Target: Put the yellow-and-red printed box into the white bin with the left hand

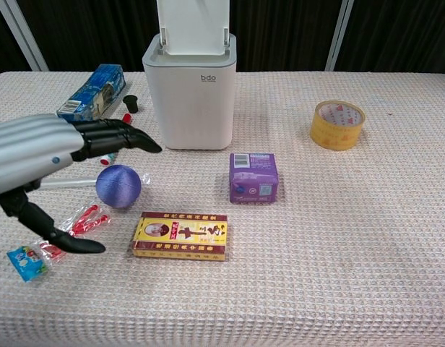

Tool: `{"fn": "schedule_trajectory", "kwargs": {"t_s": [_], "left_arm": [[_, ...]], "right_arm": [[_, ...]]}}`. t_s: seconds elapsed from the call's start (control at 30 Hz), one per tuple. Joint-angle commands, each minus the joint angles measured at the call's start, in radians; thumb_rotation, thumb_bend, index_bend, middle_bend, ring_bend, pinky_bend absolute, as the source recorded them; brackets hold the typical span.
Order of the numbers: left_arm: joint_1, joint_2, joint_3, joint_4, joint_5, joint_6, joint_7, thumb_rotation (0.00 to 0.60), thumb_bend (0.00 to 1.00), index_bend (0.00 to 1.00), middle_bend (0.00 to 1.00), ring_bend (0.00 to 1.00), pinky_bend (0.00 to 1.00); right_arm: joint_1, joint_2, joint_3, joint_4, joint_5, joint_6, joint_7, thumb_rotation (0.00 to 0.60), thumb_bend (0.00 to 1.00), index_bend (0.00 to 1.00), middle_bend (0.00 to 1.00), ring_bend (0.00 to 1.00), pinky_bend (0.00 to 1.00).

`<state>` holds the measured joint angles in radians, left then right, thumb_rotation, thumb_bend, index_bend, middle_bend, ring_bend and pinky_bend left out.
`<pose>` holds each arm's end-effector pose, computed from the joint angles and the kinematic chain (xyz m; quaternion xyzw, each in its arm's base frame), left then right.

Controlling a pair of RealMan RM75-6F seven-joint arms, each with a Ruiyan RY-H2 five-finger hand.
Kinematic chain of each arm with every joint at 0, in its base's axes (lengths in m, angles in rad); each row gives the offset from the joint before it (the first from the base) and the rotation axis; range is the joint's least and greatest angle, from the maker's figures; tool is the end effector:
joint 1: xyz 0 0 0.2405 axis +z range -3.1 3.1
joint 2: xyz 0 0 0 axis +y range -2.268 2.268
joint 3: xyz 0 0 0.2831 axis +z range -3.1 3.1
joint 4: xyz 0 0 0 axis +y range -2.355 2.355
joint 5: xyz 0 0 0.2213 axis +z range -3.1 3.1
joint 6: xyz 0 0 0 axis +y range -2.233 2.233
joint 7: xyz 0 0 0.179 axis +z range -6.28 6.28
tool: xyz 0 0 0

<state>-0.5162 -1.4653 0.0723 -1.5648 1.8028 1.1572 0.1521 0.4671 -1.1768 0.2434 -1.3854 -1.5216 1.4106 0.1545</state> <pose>-0.1736 0.2571 -0.0360 -0.8214 -0.2612 -0.4282 0.2715 -0.2414 -0.3794 0.1908 0.6209 -0.2371 0.5342 0.5224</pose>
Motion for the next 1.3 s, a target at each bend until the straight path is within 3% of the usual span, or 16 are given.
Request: {"fn": "schedule_trajectory", "kwargs": {"t_s": [0.03,0.4,0.5,0.77,0.93,1.3], "left_arm": [[-0.022,-0.055,0.006,0.049,0.015,-0.025,-0.001,0.449,0.12,0.16,0.15,0.11,0.26],[-0.091,-0.200,-0.022,0.189,-0.015,-0.111,0.005,0.554,0.17,0.16,0.18,0.12,0.26],[-0.102,-0.218,-0.031,0.205,-0.032,-0.130,0.037,0.556,0.18,0.16,0.19,0.12,0.26],[-0.121,-0.241,-0.030,0.220,-0.061,-0.156,0.056,0.548,0.19,0.16,0.29,0.12,0.25],[-0.126,-0.249,-0.021,0.236,-0.059,-0.148,0.072,0.600,0.26,0.20,0.39,0.12,0.25],[-0.114,-0.228,0.002,0.200,-0.048,-0.098,0.104,0.600,0.33,0.26,0.51,0.14,0.25]], "right_arm": [[-0.014,0.003,-0.007,0.011,-0.004,0.019,0.016,0.600,0.34,0.00,0.00,0.00,0.00],[-0.064,0.011,-0.020,0.065,0.005,0.072,0.083,0.600,0.32,0.00,0.00,0.00,0.00],[-0.069,0.011,-0.019,0.077,0.006,0.079,0.094,0.600,0.32,0.00,0.00,0.00,0.00],[-0.075,0.006,-0.016,0.095,0.011,0.087,0.115,0.600,0.33,0.00,0.00,0.00,0.00],[-0.081,0.003,-0.015,0.109,0.018,0.089,0.108,0.600,0.35,0.00,0.00,0.00,0.00],[-0.094,0.003,-0.015,0.119,0.016,0.107,0.110,0.600,0.35,0.00,0.00,0.00,0.00]]}}
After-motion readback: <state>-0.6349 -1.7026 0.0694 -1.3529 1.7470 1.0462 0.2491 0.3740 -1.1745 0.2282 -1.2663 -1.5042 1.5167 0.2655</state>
